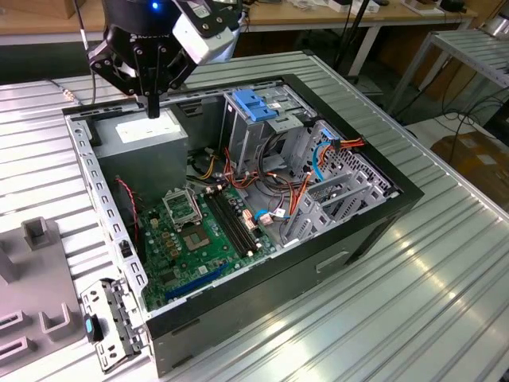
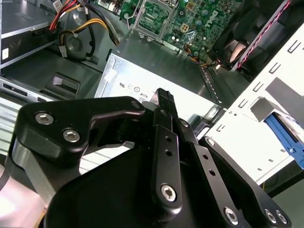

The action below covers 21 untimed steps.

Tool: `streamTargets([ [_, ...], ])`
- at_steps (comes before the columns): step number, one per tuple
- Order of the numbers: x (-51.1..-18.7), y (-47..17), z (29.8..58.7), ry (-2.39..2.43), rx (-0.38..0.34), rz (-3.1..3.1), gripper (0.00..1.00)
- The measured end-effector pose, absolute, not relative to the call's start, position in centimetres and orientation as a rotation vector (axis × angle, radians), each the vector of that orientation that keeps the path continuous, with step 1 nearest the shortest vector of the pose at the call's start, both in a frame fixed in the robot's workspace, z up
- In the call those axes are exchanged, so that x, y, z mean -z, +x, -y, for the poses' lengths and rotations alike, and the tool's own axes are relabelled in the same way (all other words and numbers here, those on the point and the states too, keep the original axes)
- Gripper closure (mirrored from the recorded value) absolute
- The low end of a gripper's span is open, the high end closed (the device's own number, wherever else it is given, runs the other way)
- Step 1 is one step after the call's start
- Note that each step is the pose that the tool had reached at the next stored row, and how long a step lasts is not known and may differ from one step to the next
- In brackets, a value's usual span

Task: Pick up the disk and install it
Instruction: 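Reach for the disk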

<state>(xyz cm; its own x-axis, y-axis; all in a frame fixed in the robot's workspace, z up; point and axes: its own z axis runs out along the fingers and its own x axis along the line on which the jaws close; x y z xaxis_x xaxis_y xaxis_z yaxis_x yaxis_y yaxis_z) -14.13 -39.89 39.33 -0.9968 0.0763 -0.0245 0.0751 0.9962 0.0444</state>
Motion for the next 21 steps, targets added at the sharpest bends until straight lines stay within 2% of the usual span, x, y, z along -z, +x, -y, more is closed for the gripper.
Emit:
streamTargets([
  [21,-39.3,-15.7,39.9,0.118,-0.068,-3.113,0.89],
])
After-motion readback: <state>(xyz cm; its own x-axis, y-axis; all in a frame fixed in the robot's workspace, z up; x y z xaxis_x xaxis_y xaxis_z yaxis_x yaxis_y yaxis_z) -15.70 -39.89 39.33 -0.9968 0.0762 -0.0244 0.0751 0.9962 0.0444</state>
